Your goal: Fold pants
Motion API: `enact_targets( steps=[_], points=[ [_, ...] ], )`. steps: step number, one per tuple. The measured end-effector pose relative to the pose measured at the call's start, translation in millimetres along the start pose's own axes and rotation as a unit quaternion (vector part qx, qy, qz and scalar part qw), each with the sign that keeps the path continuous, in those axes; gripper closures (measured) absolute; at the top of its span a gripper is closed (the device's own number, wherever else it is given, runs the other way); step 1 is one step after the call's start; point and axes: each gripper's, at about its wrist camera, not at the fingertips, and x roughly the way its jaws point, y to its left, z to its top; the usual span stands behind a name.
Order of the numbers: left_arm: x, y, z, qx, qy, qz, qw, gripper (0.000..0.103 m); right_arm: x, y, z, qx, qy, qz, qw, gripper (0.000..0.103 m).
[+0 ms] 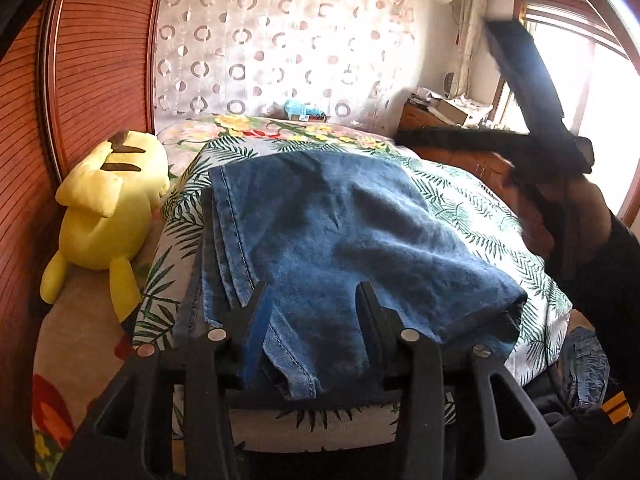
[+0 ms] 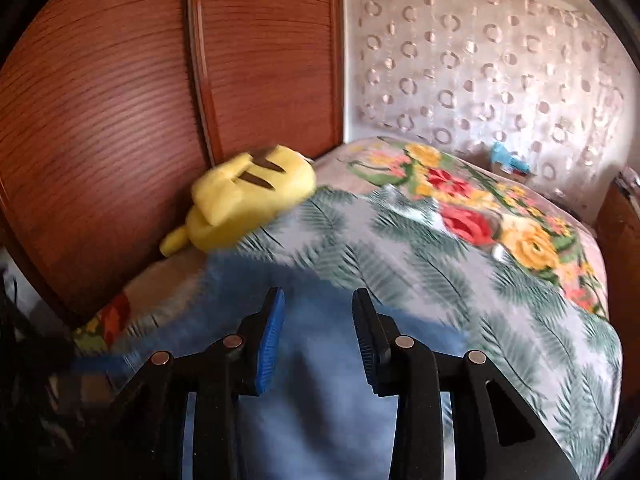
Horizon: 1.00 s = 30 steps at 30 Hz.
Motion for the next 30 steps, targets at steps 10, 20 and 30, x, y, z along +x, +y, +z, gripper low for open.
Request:
enact_targets(
  steps=[10,20,30],
  points=[
    [21.2,-11.1,-3.4,0.006,0.023,0.003,0.9997,0.024,-50.5,-31.7,-91.1,0.047,0.037,-0.013,0.998,0.055],
    [36.8,-13.1,-12.0,0.012,0.045,0.015,0.9988,0.024,-59.4,-22.1,-124.8,0.083,0.061,-0.009,0.995,0.055],
    [40.0,-14.9,-14.7,0.012,0.041,0.026,0.9988,0.024,-52.1,-24.9,-131.1,0.124,0.063,0.01,0.99,0.052]
  ],
)
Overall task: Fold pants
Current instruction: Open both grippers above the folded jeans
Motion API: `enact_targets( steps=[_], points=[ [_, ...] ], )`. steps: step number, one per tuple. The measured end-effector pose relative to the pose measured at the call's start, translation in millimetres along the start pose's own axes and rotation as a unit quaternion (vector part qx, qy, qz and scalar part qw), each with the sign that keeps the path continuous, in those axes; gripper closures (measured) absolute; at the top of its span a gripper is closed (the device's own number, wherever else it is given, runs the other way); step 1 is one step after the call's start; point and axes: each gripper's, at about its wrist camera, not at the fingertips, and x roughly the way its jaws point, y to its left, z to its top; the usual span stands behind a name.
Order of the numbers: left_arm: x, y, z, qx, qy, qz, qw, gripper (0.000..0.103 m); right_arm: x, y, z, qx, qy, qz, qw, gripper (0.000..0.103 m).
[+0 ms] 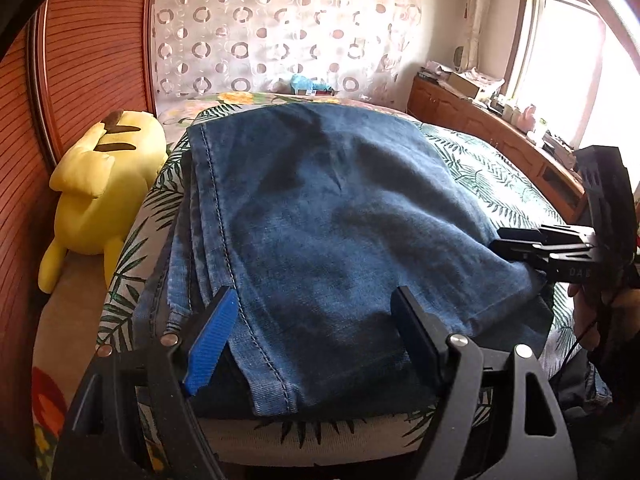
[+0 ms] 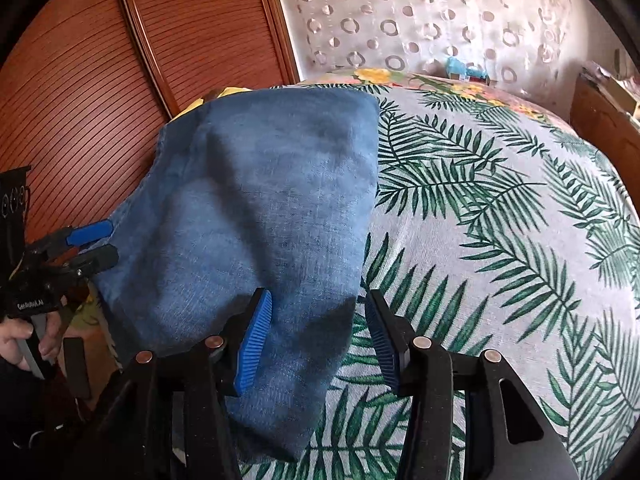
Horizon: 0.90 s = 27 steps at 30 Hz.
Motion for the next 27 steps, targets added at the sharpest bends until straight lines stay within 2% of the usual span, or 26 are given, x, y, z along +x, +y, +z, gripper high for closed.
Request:
enact_targets(
  steps=[8,21,23,24,27],
  points=[
    [0.4,-1.3,0.1,-0.002,0.0,0.004,1.0,0.024,24.9,1.7,13.2,0.0,-0.004,0.0,1.0,0.052],
    [2.9,-2.6,-2.9,0.002,0.002,0.008,1.0,0.024,28.9,8.3,15.2,-0.008,0.001,-0.001,1.0,0.052],
    [3.1,-2.7,-3.0,0.001,0.002,0.008,1.0,0.024,29.4,7.2,16.5,-0.007,0.004,0.013,1.0,0.062],
    [3.2,-2.7,-3.0,0.002,0.002,0.009,1.0,0.024,30.2,6.7,17.1,-0.005,0.007,0.024,1.0,0.071],
    [4.5,-2.6,-4.4,0.003,0.003,0.009,1.0,0.024,30.9,6.7,19.7,-0.009,0.007,0.024,1.0,0.088]
  ],
)
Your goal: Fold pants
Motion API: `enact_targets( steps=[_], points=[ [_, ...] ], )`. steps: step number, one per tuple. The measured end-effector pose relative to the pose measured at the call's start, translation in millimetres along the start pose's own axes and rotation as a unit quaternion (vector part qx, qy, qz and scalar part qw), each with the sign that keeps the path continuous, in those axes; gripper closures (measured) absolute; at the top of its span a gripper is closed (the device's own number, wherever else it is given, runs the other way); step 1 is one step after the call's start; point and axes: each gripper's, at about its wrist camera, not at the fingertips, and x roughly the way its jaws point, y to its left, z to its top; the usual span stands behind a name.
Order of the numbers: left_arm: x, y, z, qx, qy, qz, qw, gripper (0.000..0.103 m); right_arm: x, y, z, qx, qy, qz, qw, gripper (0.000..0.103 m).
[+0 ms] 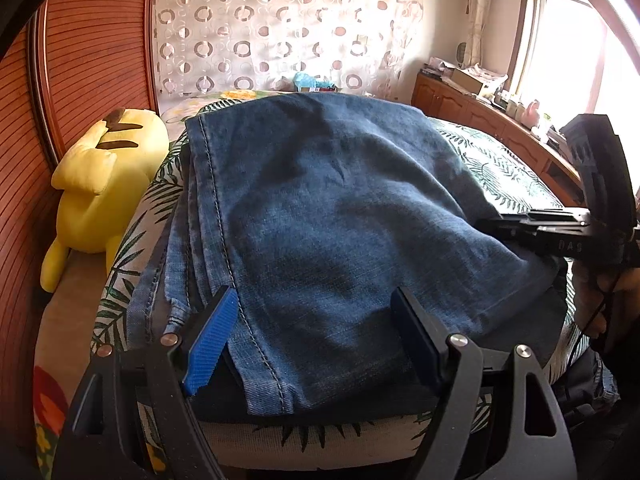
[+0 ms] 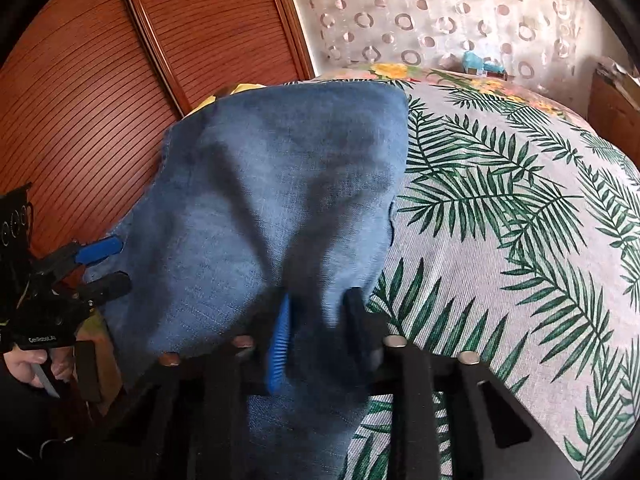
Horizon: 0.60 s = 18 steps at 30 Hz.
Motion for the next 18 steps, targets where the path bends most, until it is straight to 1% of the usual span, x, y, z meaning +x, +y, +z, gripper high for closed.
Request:
enact_targets(
  steps=[1,3,4,7,10,14,18],
  points=[
    [-0.6,-0.5,0.3,0.0,-0.001,0.0,1.0,0.024,-2.3,-0.8,0.9,0.002,-0.007,0.003,1.0,0.096],
    [-1.8,-0.3,1.0,-0.004,-0.003,-0.001,1.0,0.024,-8.9,0.1,3.8,-0.001,-0.022,0.002,1.0,0.098],
    [-2.9,0.0,2.0,-0.007,-0.004,-0.003,1.0,0.024,-14.6,1.9,5.1,-0.005,-0.037,-0.004,0.999,0.099],
    [-7.6,1.2,4.9,-0.011,-0.01,-0.006,0.9999,0.024,-34.1,4.1,11.5,-0.009,-0.078,-0.013,0.997,0.1],
    [-12.6,-1.0,9.2,-0.008,-0.019,-0.006,0.9998,0.024,-49.7,6.8,17.3,-0.024,-0.104,-0.022,0.994,0.1],
    [-14.3,-6.3,15.7,-0.003,-0.025,-0.009,0.9997,0.024,-61.6,2.6,19.6,-0.04,-0.117,-0.042,0.991,0.1],
    [-11.1,-13.6,22.8,0.005,-0.026,-0.016,0.9995,0.024,-69.2,-19.0,17.9,-0.026,-0.116,-0.065,0.991,0.1]
  ],
)
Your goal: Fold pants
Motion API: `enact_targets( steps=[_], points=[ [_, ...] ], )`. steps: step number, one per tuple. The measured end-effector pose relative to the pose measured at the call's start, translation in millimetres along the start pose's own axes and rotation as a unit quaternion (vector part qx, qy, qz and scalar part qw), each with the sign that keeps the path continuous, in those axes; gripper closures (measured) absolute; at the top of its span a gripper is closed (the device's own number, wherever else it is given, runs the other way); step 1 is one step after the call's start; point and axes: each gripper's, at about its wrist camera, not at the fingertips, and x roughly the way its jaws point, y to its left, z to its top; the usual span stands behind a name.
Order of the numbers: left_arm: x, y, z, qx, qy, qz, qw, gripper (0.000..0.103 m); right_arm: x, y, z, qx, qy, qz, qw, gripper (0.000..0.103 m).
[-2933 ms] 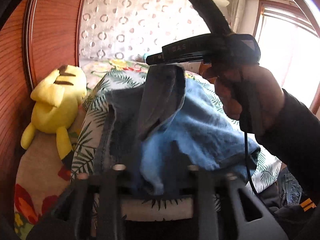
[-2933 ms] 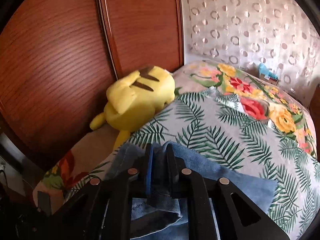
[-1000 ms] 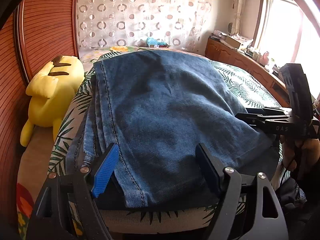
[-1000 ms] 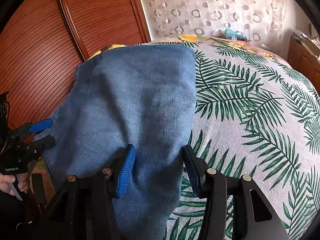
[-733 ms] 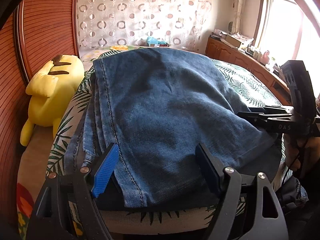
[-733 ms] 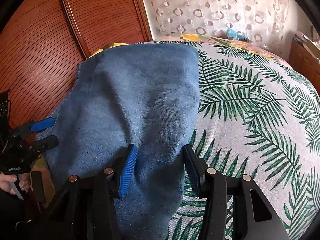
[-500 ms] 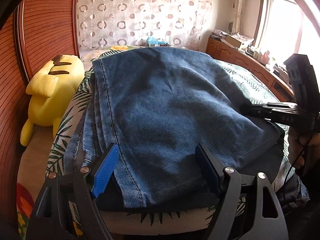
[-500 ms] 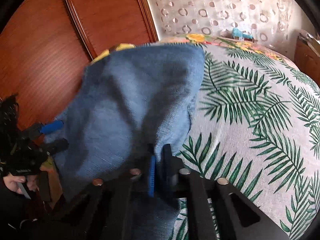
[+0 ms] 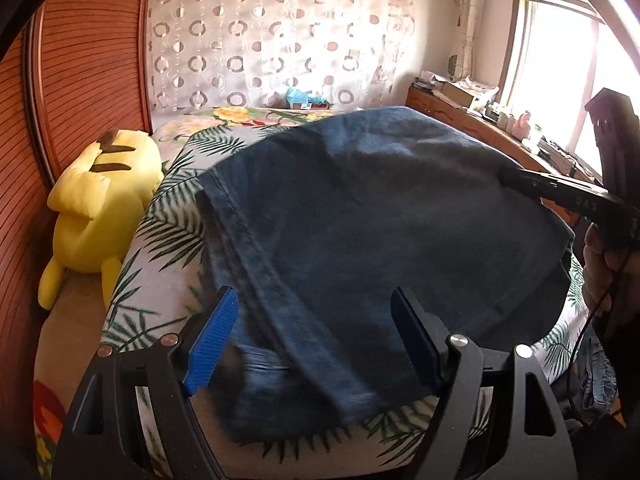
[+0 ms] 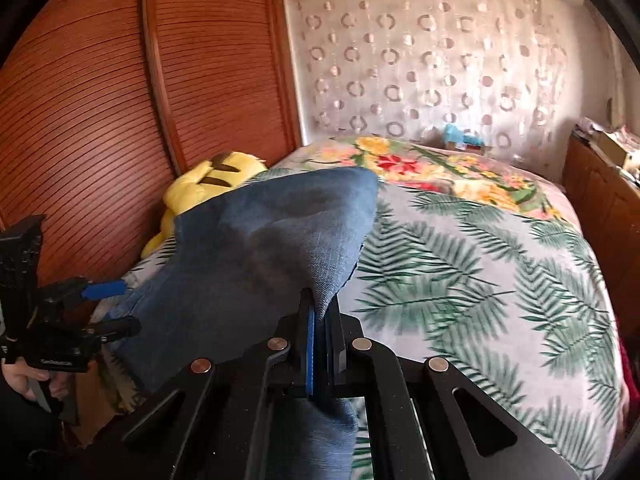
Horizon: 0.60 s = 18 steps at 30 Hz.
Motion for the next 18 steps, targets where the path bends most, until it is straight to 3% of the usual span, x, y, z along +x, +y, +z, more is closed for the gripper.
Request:
enact_targets(
  steps=[6,12,18],
  points=[
    [9.1,-21.1,12.6,0.015,-0.002,-0.02,0.9997,0.024,-25.2,-44.9,-12.6,0.019,0.008,-0.054,0.998,0.1],
    [17.8,-50.5,20.5,0.039,-0.001,-0.044,0.9983,0.024,-56.2,-102.2,-48.4,0.062,0.034,-0.111,0.991,0.1],
    [26.2,-73.3,22.3,0.06,0.006,-0.063,0.9962,0.024,-72.7,-119.1,-77.1,0.08,0.056,-0.103,0.99,0.1]
  ],
)
